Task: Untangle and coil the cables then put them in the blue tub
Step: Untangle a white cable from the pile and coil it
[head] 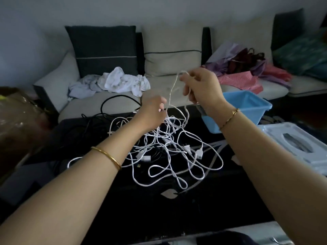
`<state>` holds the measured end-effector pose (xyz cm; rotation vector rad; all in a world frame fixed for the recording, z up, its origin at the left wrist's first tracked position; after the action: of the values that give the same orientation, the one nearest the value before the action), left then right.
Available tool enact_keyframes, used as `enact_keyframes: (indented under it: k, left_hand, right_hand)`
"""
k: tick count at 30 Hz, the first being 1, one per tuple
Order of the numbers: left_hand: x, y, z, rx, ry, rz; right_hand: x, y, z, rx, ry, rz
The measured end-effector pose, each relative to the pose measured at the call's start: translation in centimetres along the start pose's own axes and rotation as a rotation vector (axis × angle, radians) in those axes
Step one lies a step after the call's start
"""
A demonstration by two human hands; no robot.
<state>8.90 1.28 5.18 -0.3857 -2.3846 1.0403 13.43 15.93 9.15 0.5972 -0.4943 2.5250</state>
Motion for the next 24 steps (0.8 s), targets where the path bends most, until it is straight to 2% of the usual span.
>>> enact_keyframes:
  k: [4,5,7,9,11,14,16,20,22,24]
  left_hand:
    - [-0.8,1.5,-1.0,-0.248,-0.199,0.323]
    - [-1.0,2.1,-1.1,-0.234,-0.215,0.389]
    - [-0.8,3.0,-0.8,-0.11,-0.201,0.418]
    - [-0.3,3.7,-0.6,-0.037,-0.226,0.315]
    - [0.5,3.9,-0.1,0.009,-0.254,0.121]
    - [0.7,4.2,-0.3,-0.065,-0.297,-0.113]
    - [0.5,3.7,-0.8,-0.15,-0.349,-0.246]
    - [0.5,0.7,0.6,-0.239,-0.468,-0.497]
    - [0.1,-1.3,1.2,-0.187,-0.461,-0.605]
    - [-0.7,-3.3,1.5,-0.065,-0.448,-0.643]
  right_hand:
    - [1.1,-0.5,2.2,0.232,0.07,-0.098]
    - [1.3,-0.6,2.6,0.276,0.094,-0.1]
    - [1.5,-0.9,3.3,0.367,0.132,-0.088]
    - [1.4,-1.5,4.2,0.444,0.154,-0.078]
    - [0.9,-1.9,4.9,0.483,0.174,-0.058]
    - [-0.1,-2.5,5.3,0.478,0.2,-0.018]
    - [-0.8,-3.6,4.9,0.397,0.192,-0.025]
    - [-2.0,-6.3,1.9,0.112,0.195,-0.15]
    - [-2.9,-7.0,-0.5,-0.031,0.25,-0.176]
    - [-4.0,-6.7,-3.2,-0.15,0.323,-0.16]
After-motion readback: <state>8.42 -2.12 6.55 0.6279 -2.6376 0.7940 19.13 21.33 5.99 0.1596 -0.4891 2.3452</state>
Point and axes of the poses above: each hand's wrist, its own x-axis towards the middle knuckle, its own y-axis out of the palm, z = x × y, the point moved 2 cm from there along x, towards the middle knuckle, and after that the axes turned 3 degrees about -z, right-handed, at the moved point
